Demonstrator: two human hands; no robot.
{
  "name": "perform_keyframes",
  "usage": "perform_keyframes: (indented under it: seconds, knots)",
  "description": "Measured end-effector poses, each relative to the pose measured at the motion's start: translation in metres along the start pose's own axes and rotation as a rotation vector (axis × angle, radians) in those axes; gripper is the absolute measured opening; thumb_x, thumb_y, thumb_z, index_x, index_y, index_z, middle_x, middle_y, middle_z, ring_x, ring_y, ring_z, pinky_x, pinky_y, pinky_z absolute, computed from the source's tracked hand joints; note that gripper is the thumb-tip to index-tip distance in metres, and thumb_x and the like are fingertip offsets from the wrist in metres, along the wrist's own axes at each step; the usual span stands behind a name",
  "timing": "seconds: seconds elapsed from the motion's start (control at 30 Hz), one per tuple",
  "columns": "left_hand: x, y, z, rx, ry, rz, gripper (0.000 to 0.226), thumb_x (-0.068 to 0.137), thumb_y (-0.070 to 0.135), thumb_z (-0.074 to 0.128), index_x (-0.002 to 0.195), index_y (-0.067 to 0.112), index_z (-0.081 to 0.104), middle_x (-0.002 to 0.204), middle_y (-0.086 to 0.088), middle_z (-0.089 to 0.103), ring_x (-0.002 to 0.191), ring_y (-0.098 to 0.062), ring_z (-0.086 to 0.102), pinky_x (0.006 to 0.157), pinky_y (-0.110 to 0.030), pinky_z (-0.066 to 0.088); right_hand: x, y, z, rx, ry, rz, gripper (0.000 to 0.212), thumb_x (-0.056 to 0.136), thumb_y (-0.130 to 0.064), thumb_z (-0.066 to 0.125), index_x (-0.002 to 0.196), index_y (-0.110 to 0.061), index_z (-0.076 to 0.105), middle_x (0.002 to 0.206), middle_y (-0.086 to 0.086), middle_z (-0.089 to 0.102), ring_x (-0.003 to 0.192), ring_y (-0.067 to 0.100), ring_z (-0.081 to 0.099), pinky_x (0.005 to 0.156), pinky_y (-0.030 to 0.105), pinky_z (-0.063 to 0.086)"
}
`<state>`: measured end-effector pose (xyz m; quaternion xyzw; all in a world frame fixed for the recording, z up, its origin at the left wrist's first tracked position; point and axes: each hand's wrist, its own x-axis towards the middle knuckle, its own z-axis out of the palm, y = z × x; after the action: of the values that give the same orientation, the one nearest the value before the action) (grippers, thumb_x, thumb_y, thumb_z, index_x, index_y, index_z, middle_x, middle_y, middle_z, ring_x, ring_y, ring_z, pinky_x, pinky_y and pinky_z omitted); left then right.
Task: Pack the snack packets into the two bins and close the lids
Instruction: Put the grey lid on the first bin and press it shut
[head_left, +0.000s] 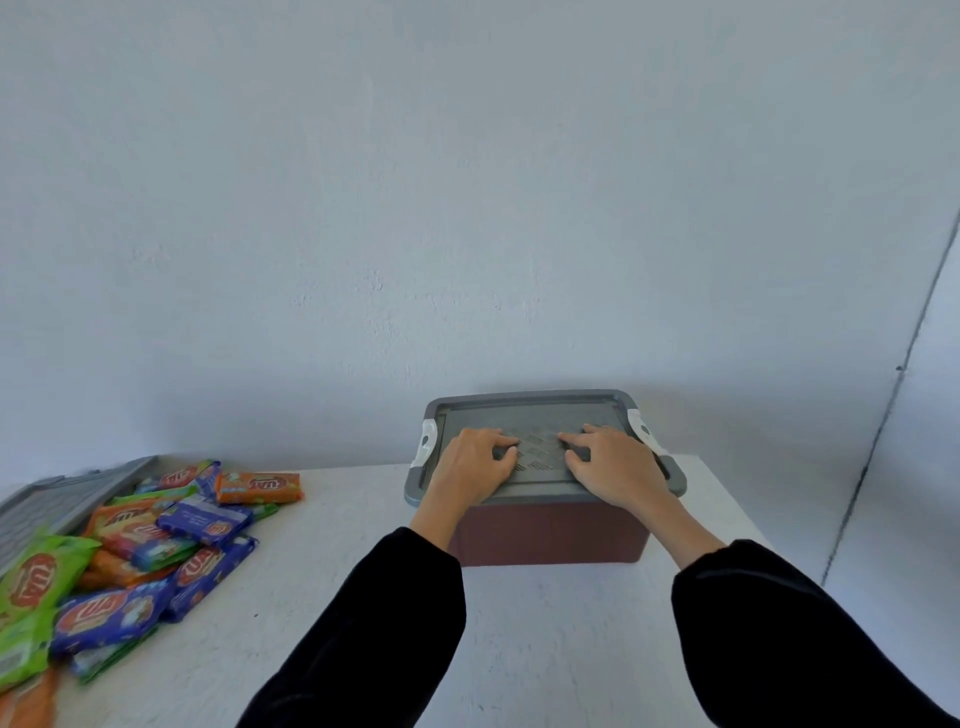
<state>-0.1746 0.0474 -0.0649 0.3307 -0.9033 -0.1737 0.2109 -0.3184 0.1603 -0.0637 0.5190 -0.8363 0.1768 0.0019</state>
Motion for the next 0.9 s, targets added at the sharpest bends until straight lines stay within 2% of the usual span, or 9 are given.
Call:
perform_keyframes:
  seconds: [0.27, 0.37, 0.5, 0.77, 0.9]
  knots:
    - [0.043, -0.014, 0.006, -0.047, 0.017, -0.012, 0.03, 0.09, 0.026, 0.053, 0.115, 0.017, 0.066, 0.13, -0.006, 0.059, 0.112, -0.018, 0.06, 0.093, -0.027, 0.047, 0.048, 0.008, 0.005, 0.006, -0.012, -0.026, 0.041, 0.094, -0.036, 0.038, 0.135, -0.036, 0.046, 0.15, 0.004, 0.036, 0.131, 0.022, 0.043, 0.101, 0.035, 0.04]
    - [0.05, -0.02, 0.007, -0.064, 0.002, -0.009, 0.031, 0.09, 0.026, 0.053, 0.116, 0.017, 0.066, 0.131, -0.006, 0.058, 0.116, -0.016, 0.057, 0.097, -0.025, 0.042, 0.055, 0.009, 0.008, 0.004, 0.002, -0.029, 0.041, 0.094, -0.036, 0.038, 0.134, -0.035, 0.047, 0.149, 0.005, 0.037, 0.122, 0.023, 0.051, 0.098, 0.035, 0.043]
    - [0.049, -0.02, 0.006, -0.056, -0.001, 0.0, 0.032, 0.091, 0.028, 0.053, 0.118, 0.016, 0.064, 0.132, -0.006, 0.057, 0.119, -0.017, 0.055, 0.099, -0.025, 0.039, 0.056, 0.011, 0.011, 0.009, 0.006, -0.032, 0.041, 0.094, -0.036, 0.038, 0.134, -0.034, 0.047, 0.149, 0.004, 0.038, 0.119, 0.023, 0.053, 0.096, 0.035, 0.044]
    - [0.026, -0.021, 0.002, 0.019, 0.037, -0.017, 0.034, 0.096, 0.029, 0.041, 0.123, 0.021, 0.06, 0.135, 0.002, 0.054, 0.12, -0.019, 0.053, 0.096, -0.031, 0.044, 0.05, 0.009, 0.014, 0.085, 0.024, -0.022, 0.038, 0.095, -0.037, 0.042, 0.131, -0.035, 0.049, 0.148, -0.001, 0.04, 0.128, 0.021, 0.046, 0.094, 0.034, 0.045]
    - [-0.005, -0.04, -0.011, -0.024, 0.15, -0.005, 0.03, 0.095, 0.024, 0.046, 0.119, 0.015, 0.062, 0.122, -0.003, 0.062, 0.113, -0.018, 0.055, 0.095, -0.034, 0.046, 0.044, -0.022, 0.024, 0.131, 0.031, -0.101, 0.037, 0.095, -0.037, 0.044, 0.13, -0.031, 0.053, 0.144, 0.001, 0.045, 0.131, 0.021, 0.043, 0.102, 0.035, 0.04]
